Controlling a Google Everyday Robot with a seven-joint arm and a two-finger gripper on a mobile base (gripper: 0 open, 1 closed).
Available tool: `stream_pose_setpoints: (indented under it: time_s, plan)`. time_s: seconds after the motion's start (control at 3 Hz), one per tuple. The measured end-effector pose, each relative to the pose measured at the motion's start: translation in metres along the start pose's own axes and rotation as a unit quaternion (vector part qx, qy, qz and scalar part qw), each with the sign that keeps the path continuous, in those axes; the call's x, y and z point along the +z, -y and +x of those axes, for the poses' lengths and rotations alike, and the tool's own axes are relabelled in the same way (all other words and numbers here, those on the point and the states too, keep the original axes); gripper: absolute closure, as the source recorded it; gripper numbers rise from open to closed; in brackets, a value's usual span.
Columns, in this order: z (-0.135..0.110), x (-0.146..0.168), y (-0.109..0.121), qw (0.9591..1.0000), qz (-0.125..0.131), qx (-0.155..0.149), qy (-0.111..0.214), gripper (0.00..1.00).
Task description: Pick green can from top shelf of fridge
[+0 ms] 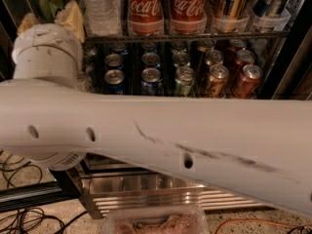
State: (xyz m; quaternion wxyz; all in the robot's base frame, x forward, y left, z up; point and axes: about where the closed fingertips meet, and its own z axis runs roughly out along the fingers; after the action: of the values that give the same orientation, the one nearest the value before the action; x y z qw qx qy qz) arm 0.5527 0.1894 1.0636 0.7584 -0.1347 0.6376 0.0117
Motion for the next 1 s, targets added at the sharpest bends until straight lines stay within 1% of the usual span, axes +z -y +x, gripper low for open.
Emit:
stream_pose_setpoints:
  time_s: [0.33, 0.67, 1.0]
  plan:
    - [0.006, 0.0, 0.018, 0.9997, 0.023, -0.001, -0.006, 0.33]
    - [0.001, 0.004, 0.016, 0.9998, 0.022, -0.001, -0.001, 0.34]
    - [-0.006, 0.007, 0.008, 0.9999, 0.013, 0.0, 0.006, 0.33]
